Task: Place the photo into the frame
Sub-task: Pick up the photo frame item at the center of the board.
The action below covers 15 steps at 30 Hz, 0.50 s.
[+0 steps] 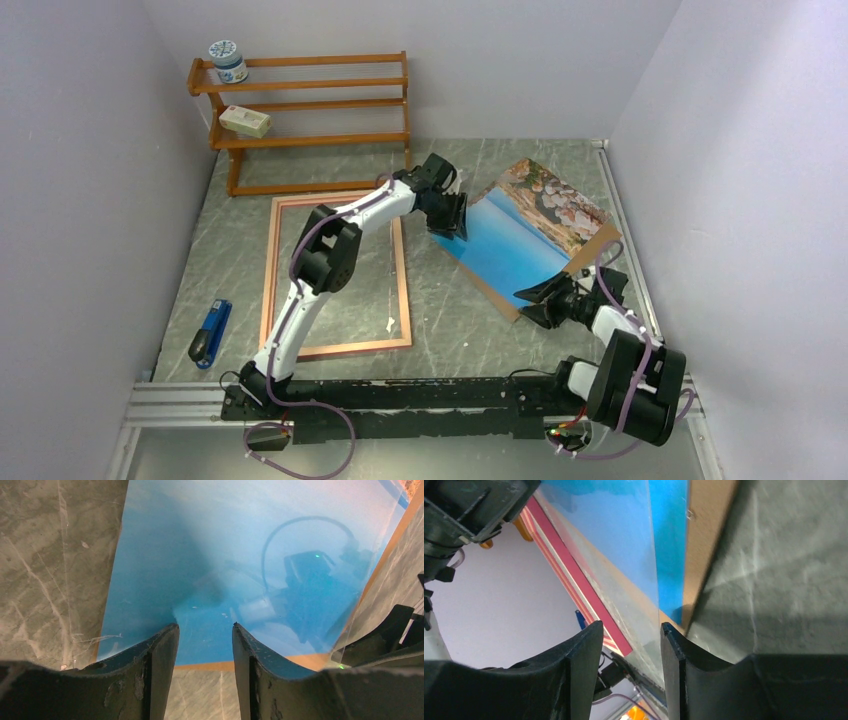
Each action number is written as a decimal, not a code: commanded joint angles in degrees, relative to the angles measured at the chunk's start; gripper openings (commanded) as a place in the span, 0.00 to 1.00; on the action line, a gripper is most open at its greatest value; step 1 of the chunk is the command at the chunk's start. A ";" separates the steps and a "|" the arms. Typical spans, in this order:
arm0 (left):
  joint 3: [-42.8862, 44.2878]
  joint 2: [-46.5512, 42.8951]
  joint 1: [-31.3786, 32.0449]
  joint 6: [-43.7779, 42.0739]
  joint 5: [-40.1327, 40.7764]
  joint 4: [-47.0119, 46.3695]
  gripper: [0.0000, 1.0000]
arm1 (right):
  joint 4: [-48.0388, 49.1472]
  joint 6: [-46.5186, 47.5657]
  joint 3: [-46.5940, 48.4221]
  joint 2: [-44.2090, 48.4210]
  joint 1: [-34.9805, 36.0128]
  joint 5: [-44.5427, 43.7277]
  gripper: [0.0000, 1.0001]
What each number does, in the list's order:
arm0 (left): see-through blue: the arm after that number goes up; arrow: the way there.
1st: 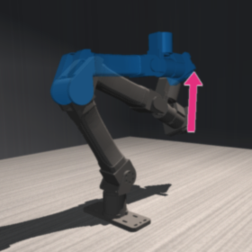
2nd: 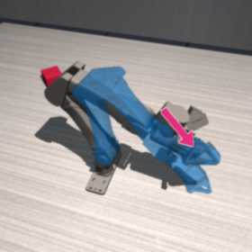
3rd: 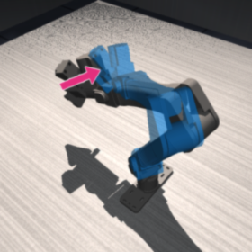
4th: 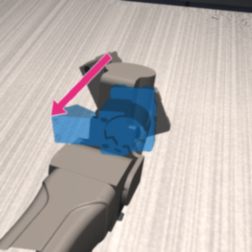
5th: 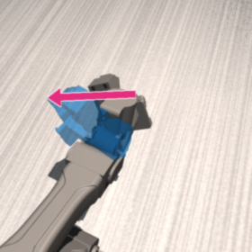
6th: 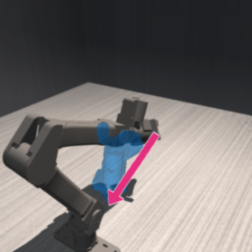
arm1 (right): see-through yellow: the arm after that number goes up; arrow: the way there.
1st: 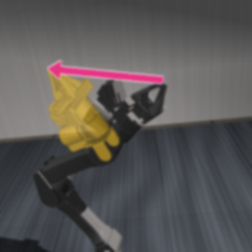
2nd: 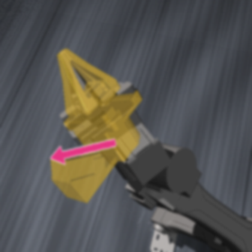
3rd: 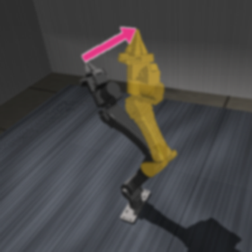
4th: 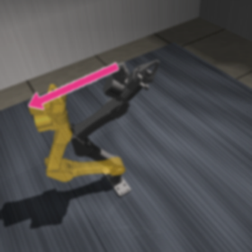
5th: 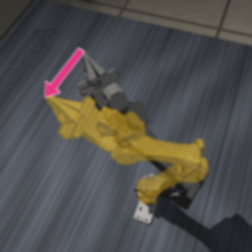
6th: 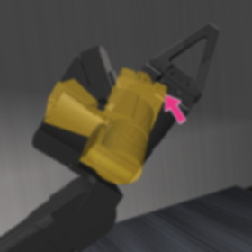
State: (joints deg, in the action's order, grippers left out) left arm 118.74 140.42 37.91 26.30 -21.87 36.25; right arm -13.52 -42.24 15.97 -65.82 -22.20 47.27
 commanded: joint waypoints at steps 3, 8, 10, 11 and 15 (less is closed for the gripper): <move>-5.10 5.19 0.14 -0.23 2.25 8.95 0.51 | 18.31 -2.54 0.41 1.25 0.83 1.07 0.53; -6.51 4.70 -0.06 -1.53 -0.22 7.29 0.51 | 25.00 -3.46 0.87 -2.00 0.84 -0.88 0.59; -7.02 4.45 -0.10 -2.14 -0.72 6.73 0.51 | 28.46 -4.78 0.88 -4.27 0.91 -0.15 0.60; -7.34 4.28 -0.11 -2.26 -1.04 6.34 0.51 | 30.27 -5.51 0.83 -5.43 1.00 0.40 0.61; -7.86 4.07 -0.12 -2.82 -1.94 5.76 0.51 | 34.94 -6.95 1.66 -10.00 2.16 0.74 0.60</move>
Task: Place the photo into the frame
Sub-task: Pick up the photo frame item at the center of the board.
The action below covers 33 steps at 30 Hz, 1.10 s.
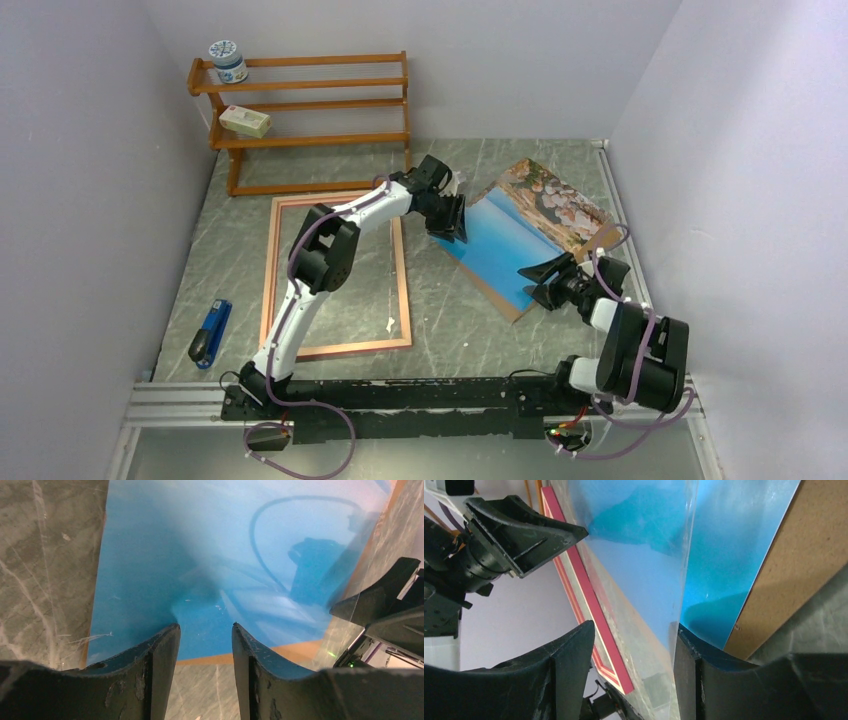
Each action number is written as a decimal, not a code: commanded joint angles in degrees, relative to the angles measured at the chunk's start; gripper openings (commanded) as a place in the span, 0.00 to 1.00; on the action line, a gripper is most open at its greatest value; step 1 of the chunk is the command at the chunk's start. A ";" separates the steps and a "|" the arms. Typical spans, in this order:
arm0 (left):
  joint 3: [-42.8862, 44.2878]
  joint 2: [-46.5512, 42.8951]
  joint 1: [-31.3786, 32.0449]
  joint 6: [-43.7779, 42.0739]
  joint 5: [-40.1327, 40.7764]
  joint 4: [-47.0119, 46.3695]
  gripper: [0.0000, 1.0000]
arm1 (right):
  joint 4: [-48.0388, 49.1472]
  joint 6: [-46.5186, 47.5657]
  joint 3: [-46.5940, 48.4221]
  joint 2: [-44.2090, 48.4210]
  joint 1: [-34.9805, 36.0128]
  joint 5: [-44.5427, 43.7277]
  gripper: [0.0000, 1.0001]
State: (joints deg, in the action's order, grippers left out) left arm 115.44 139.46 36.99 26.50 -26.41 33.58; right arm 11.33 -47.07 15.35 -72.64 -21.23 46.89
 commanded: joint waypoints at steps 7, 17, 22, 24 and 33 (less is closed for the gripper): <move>-4.38 4.24 0.80 -3.27 2.34 8.31 0.51 | 10.24 -1.58 7.60 -8.52 5.91 -4.61 0.36; -2.67 -0.96 -2.28 -0.50 -1.55 5.75 0.56 | -2.89 2.58 16.30 -6.91 6.57 -14.49 0.00; -2.75 -7.48 -6.93 1.84 -4.35 3.99 0.74 | -13.02 6.43 22.07 -2.68 6.56 -17.50 0.00; -3.44 -10.47 -8.73 2.04 -4.45 4.06 0.77 | -16.76 7.08 24.27 0.26 6.56 -18.49 0.00; -18.62 -19.67 -11.09 3.96 14.93 9.57 0.77 | -27.96 5.20 36.87 8.11 6.56 -20.51 0.00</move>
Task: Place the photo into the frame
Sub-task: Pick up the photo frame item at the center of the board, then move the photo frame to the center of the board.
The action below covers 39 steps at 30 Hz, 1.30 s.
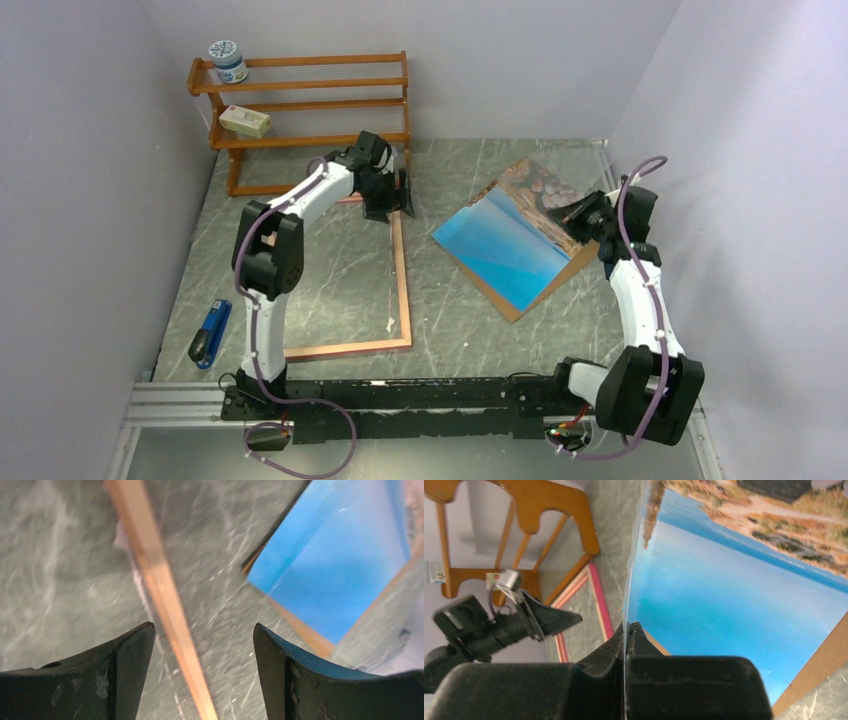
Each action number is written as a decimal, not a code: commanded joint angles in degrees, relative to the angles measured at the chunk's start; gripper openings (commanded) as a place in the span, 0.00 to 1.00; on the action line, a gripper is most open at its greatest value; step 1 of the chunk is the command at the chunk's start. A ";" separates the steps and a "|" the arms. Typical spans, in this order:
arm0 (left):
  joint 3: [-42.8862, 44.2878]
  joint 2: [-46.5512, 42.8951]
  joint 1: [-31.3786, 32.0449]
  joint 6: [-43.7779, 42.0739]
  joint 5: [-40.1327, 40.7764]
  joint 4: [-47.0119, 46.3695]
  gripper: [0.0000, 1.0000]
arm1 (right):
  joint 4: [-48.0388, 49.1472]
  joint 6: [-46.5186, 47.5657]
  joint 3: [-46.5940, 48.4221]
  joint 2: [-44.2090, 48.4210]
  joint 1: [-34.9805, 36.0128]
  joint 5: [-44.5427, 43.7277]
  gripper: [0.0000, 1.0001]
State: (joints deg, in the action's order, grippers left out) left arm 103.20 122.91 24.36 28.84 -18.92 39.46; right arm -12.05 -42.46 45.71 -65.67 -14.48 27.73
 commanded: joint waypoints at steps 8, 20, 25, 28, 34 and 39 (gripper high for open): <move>-15.27 -4.30 3.18 4.55 -5.24 -4.74 0.71 | -8.88 -0.57 17.15 0.96 0.82 5.57 0.00; -15.96 -3.06 7.47 4.38 -17.96 -13.13 0.58 | -9.56 -0.14 17.68 1.81 3.45 12.94 0.00; -22.24 -4.96 7.51 11.40 -22.95 -23.88 0.60 | -9.98 0.99 18.37 1.84 3.49 14.54 0.00; -23.08 -4.51 7.38 15.79 -24.70 -29.52 0.60 | -10.68 1.57 18.65 1.70 3.45 14.69 0.00; -23.10 -7.23 6.85 16.02 -18.64 -29.37 0.59 | -11.09 1.95 18.93 1.91 3.48 17.07 0.00; -25.29 -15.16 5.54 9.62 -1.21 -16.43 0.55 | -10.76 1.20 18.85 1.97 4.17 19.65 0.00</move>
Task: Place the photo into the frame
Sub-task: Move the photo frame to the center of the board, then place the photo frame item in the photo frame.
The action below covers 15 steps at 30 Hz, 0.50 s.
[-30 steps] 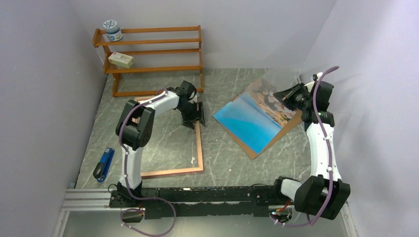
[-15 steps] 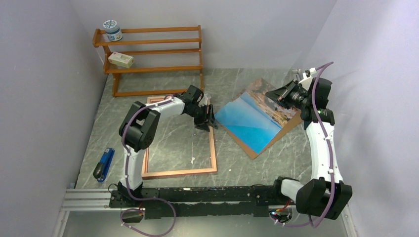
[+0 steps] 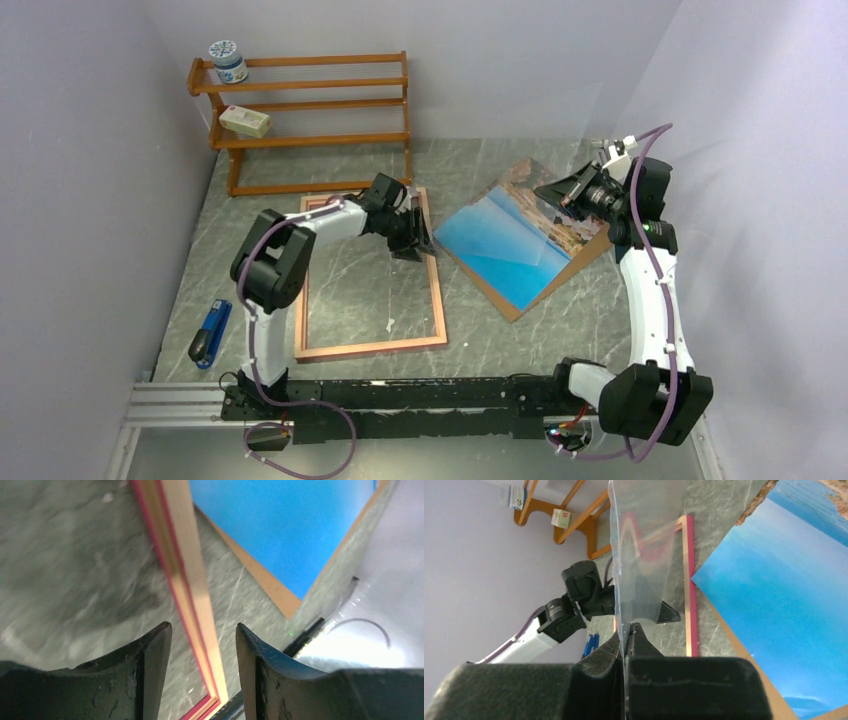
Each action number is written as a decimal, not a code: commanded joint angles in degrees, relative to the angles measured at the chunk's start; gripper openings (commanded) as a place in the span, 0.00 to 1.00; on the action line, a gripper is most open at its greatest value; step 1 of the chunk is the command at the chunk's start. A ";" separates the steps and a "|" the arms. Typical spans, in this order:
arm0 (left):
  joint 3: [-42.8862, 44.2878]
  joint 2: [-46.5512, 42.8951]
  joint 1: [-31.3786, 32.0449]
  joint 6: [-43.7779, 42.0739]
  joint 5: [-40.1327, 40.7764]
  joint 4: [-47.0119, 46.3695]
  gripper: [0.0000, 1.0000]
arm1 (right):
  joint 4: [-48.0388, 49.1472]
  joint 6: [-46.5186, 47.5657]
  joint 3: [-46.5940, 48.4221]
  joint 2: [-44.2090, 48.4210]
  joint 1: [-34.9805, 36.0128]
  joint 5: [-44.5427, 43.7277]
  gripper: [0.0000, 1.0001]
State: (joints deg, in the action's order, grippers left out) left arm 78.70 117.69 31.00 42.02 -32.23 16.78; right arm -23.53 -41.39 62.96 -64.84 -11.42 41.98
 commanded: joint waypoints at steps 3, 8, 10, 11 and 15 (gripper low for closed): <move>-2.16 -15.41 -3.83 -4.17 24.05 14.61 0.55 | 2.03 -2.00 2.67 1.15 4.81 3.00 0.00; -1.30 -25.34 -10.63 -9.17 34.86 25.98 0.61 | 2.01 -5.30 10.23 -5.40 19.96 -2.53 0.00; -0.63 -28.50 -14.12 -10.82 40.03 30.06 0.65 | 0.16 -4.48 15.14 -9.43 25.27 -4.33 0.00; -0.73 -30.02 -16.39 -11.22 42.09 31.54 0.66 | -0.90 -4.06 17.62 -11.54 27.47 -5.25 0.00; -1.82 -35.32 -27.52 -12.76 48.42 35.41 0.68 | -4.28 -4.17 27.31 -18.52 35.45 -7.25 0.00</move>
State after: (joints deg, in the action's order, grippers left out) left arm 75.99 87.22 11.42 32.23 5.15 45.08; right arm -24.71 -45.23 82.26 -79.55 18.15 35.99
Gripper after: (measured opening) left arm 0.673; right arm 0.010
